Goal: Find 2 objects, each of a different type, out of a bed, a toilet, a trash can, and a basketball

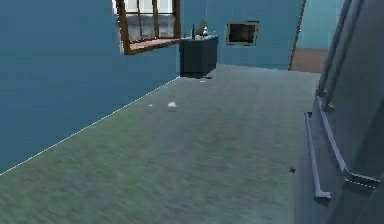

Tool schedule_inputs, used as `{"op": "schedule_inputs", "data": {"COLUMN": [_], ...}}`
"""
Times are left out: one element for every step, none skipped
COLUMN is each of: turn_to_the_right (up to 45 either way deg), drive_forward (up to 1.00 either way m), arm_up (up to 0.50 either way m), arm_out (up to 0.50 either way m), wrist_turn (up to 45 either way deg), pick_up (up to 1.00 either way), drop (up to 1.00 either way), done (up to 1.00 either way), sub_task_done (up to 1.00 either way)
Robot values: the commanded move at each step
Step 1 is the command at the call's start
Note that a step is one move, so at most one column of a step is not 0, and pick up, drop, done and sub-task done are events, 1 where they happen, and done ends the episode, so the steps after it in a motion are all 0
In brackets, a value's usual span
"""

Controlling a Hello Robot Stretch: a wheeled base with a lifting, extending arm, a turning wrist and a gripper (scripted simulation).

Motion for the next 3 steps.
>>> {"op": "schedule_inputs", "data": {"turn_to_the_right": [0.0,24.0,0.0], "drive_forward": [0.75,0.00,1.00], "arm_up": [0.00,0.00,0.00], "arm_out": [0.00,0.00,0.00], "wrist_turn": [0.0,0.0,0.0], "pick_up": [0.00,0.00,0.00], "drop": [0.00,0.00,0.00], "done": [0.00,0.00,0.00], "sub_task_done": [0.00,0.00,0.00]}}
